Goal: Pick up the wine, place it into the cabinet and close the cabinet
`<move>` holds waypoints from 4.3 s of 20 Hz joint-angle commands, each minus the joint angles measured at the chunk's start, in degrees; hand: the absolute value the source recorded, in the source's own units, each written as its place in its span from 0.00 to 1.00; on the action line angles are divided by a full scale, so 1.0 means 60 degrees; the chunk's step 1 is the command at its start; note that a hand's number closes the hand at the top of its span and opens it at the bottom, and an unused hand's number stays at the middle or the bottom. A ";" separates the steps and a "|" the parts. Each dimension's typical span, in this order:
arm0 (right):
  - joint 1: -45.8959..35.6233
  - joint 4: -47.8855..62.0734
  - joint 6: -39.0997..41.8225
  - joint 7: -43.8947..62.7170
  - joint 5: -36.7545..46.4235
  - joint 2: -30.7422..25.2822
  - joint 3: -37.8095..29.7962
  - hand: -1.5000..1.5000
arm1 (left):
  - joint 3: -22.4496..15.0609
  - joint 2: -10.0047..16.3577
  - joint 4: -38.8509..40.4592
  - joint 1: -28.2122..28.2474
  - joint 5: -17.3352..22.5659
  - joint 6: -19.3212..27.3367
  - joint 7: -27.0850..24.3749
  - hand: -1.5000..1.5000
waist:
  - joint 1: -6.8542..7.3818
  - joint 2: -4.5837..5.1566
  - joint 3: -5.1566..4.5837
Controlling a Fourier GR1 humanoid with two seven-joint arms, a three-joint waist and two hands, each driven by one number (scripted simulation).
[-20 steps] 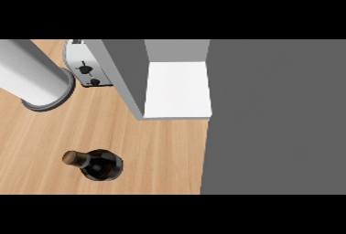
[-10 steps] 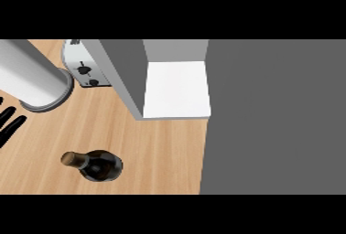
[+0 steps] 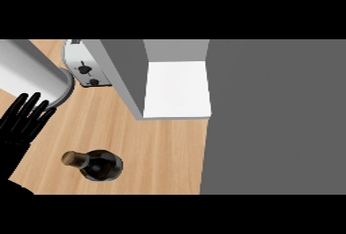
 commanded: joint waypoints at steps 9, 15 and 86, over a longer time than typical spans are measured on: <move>0.0415 -0.0713 0.0180 -0.0124 -0.0535 0.0274 0.0104 0.00 | -0.0358 -0.0492 0.4026 -0.0424 -0.3058 -0.1284 -0.3605 0.00 | 0.0064 0.0001 -0.0003; 0.1285 -0.1191 0.0836 -0.0396 -0.1032 0.0042 -0.0193 0.00 | -0.0188 -0.0065 0.5932 -0.1229 -0.3345 -0.1572 -0.4275 0.00 | -0.0028 -0.0006 -0.0002; 0.1066 -0.0698 0.1145 -0.0141 -0.0613 0.0363 -0.0394 0.00 | -0.3653 -0.2035 0.5604 -0.2331 -0.6277 0.5439 -0.5860 1.00 | 0.0195 -0.0035 0.0009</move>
